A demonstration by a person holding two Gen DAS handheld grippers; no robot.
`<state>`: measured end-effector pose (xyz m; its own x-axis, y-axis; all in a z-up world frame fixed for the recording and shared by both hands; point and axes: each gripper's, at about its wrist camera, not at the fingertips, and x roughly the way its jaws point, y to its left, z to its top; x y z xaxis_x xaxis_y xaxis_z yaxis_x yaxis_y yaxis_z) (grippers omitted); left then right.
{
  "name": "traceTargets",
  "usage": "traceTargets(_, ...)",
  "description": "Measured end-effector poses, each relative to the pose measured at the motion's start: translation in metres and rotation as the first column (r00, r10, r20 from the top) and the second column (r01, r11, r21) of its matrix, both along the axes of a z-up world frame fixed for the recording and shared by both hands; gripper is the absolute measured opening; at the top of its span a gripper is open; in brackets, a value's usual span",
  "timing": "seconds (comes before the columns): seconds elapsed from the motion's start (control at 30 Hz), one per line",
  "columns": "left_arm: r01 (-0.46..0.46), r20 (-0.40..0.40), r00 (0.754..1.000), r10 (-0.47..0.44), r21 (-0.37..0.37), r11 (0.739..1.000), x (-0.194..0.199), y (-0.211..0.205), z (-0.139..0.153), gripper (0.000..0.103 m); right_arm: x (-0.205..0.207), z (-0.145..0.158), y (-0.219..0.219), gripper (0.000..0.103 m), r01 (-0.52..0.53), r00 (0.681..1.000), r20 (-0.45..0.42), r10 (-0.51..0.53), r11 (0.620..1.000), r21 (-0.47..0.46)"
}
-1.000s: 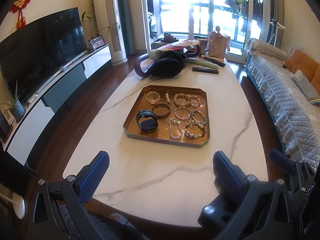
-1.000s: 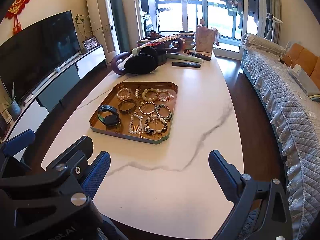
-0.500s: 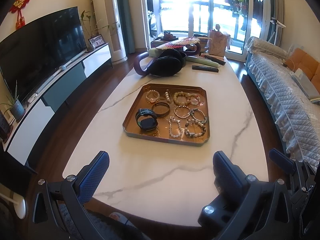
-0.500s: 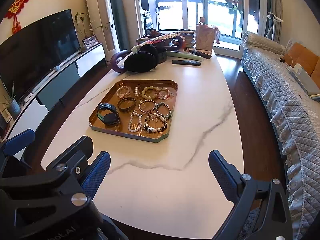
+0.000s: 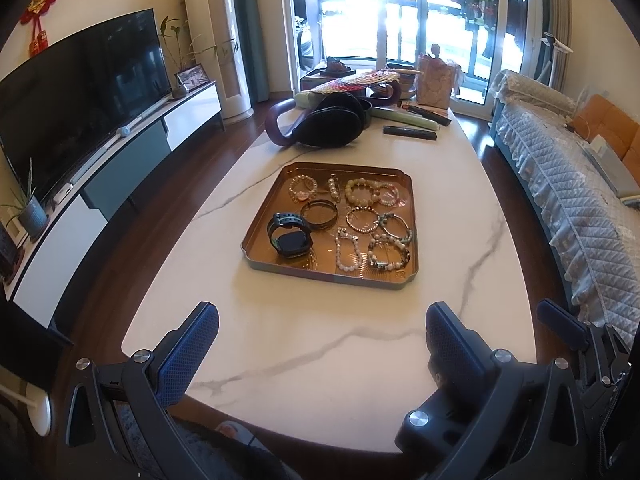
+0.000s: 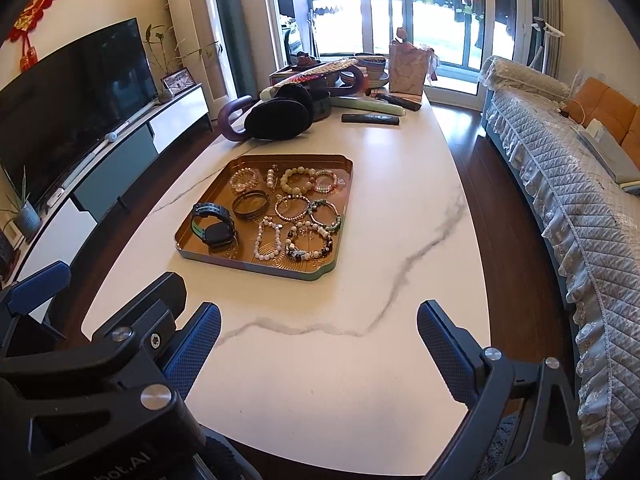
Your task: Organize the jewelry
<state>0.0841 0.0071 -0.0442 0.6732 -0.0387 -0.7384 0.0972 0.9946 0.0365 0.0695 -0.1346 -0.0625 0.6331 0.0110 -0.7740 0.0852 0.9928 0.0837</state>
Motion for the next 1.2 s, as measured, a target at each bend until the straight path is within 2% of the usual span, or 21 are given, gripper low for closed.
traceTargets(1.2,0.004,-0.001,1.0,-0.004,0.01,1.0,0.0003,-0.0007,0.0022,0.103,0.0042,0.0048,-0.0008,0.098,-0.01,1.0,0.0,0.01,1.0,-0.002)
